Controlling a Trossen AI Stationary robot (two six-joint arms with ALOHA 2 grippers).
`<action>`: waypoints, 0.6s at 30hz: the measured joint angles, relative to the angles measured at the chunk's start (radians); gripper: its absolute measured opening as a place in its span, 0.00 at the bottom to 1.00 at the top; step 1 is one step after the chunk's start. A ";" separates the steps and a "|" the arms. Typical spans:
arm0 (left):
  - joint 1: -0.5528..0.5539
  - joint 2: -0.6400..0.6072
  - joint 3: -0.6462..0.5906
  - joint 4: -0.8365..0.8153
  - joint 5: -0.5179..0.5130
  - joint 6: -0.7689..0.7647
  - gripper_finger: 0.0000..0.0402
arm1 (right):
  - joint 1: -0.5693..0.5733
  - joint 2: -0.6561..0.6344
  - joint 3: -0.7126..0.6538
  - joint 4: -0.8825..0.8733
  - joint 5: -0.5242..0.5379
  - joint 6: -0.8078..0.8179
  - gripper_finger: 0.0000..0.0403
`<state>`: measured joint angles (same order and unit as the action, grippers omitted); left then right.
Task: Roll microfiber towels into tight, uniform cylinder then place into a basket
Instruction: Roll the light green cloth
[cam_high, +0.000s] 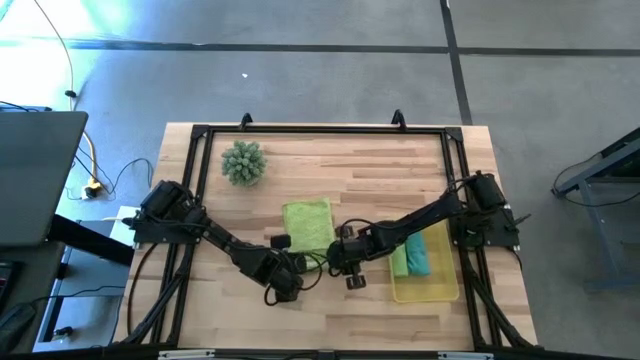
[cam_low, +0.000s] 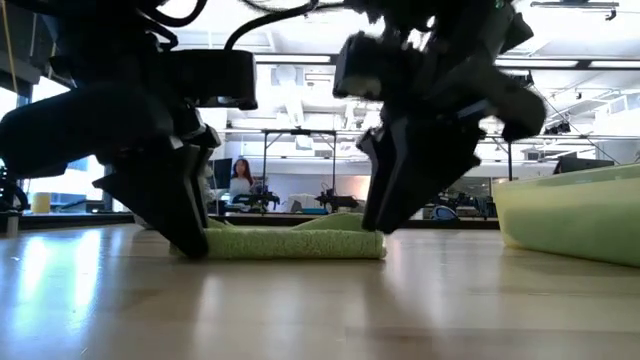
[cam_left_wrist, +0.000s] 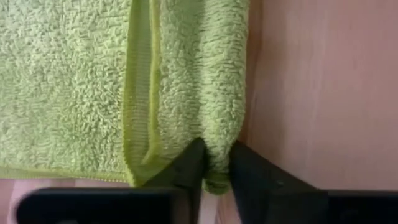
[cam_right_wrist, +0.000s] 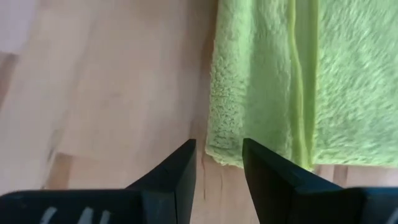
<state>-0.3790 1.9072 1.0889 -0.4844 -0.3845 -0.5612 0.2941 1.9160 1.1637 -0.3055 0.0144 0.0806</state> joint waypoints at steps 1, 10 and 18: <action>0.000 0.000 0.000 0.002 0.004 -0.010 0.12 | 0.005 -0.009 0.000 -0.002 0.004 -0.020 0.31; 0.002 0.000 -0.002 0.023 0.040 -0.030 0.07 | 0.098 -0.012 -0.001 0.034 0.169 -0.268 0.31; 0.002 0.001 -0.002 0.036 0.056 -0.038 0.04 | 0.079 0.029 -0.001 0.035 0.180 -0.271 0.32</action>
<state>-0.3775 1.9083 1.0870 -0.4480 -0.3286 -0.5995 0.3732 1.9448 1.1625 -0.2707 0.1940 -0.1908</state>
